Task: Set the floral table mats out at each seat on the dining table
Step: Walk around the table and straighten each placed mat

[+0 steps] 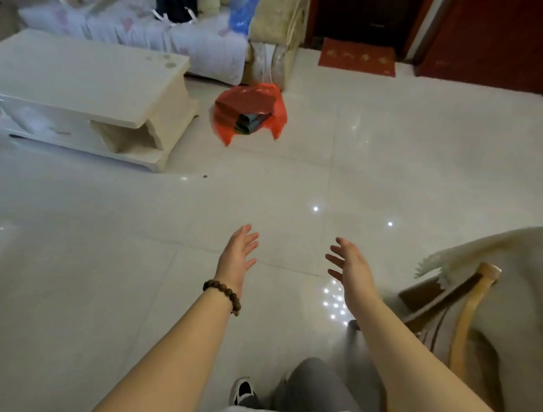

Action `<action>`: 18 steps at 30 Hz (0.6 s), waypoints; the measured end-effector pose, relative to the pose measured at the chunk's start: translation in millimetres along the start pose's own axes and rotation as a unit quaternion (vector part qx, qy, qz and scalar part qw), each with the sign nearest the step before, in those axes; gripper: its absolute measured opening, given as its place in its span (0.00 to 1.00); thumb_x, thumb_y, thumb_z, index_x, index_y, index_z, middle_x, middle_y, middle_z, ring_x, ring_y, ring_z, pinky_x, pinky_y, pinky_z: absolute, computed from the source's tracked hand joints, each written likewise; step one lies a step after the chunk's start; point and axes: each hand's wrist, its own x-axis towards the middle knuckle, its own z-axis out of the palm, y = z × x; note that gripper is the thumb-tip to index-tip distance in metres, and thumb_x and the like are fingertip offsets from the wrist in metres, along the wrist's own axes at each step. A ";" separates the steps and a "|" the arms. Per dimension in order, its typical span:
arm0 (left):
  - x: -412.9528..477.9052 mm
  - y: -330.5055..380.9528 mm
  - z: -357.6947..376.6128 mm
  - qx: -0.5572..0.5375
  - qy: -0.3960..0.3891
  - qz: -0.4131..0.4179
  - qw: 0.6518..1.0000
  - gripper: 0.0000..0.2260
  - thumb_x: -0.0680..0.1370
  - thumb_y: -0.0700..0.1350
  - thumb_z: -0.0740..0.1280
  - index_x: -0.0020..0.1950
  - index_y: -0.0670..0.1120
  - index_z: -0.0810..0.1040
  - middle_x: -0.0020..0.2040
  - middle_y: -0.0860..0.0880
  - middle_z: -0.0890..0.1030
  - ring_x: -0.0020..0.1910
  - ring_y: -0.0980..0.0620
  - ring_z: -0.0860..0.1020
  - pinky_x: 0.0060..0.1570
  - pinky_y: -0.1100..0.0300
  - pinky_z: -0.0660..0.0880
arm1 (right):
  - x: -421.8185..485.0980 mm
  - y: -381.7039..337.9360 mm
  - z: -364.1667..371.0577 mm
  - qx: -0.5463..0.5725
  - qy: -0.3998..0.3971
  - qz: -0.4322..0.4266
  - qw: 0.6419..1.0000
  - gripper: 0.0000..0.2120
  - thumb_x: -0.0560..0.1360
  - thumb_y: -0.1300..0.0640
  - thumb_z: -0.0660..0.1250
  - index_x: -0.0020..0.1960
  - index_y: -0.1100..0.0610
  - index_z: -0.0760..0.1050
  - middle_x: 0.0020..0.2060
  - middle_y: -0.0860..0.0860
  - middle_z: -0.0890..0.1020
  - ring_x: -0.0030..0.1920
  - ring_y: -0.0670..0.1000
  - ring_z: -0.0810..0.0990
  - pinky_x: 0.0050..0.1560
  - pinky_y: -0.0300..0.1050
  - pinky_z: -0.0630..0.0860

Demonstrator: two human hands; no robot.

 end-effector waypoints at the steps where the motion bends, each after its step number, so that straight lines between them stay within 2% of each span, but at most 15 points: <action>1: 15.2 1.9 11.4 0.010 -0.017 -0.007 1.000 0.20 0.81 0.56 0.54 0.70 0.49 0.69 0.65 0.49 0.75 0.64 0.51 0.72 0.66 0.49 0.67 | 11.3 -5.2 -3.0 0.007 0.015 0.002 1.000 0.13 0.81 0.50 0.57 0.62 0.53 0.72 0.56 0.52 0.78 0.55 0.51 0.79 0.60 0.54 0.74; 5: 76.7 8.2 59.9 0.044 -0.064 -0.026 0.997 0.20 0.81 0.56 0.53 0.70 0.50 0.69 0.66 0.49 0.74 0.64 0.51 0.72 0.66 0.49 0.67 | 63.1 -23.9 -19.2 0.030 0.067 0.011 0.997 0.13 0.81 0.50 0.56 0.62 0.53 0.71 0.57 0.52 0.77 0.57 0.53 0.78 0.62 0.55 0.74; 10: 153.3 25.6 142.1 0.084 -0.109 -0.030 0.990 0.19 0.81 0.56 0.54 0.70 0.51 0.68 0.65 0.49 0.75 0.64 0.52 0.72 0.65 0.50 0.67 | 147.6 -58.6 -49.1 0.060 0.109 0.011 0.992 0.18 0.81 0.50 0.56 0.67 0.57 0.70 0.58 0.53 0.77 0.58 0.54 0.78 0.61 0.54 0.74; 14: 213.5 54.2 224.8 0.121 -0.132 -0.035 0.983 0.17 0.81 0.55 0.54 0.68 0.51 0.69 0.65 0.49 0.75 0.64 0.51 0.72 0.66 0.49 0.67 | 218.4 -105.2 -87.1 0.104 0.144 0.010 0.984 0.16 0.81 0.51 0.56 0.65 0.56 0.71 0.58 0.53 0.77 0.57 0.54 0.78 0.61 0.56 0.74; 18: 263.5 77.4 308.9 0.154 -0.163 -0.024 0.974 0.16 0.81 0.55 0.55 0.67 0.51 0.70 0.64 0.49 0.75 0.64 0.51 0.73 0.66 0.48 0.67 | 277.8 -148.9 -132.5 0.145 0.187 0.006 0.972 0.15 0.81 0.50 0.57 0.64 0.55 0.72 0.57 0.53 0.78 0.56 0.52 0.79 0.58 0.54 0.75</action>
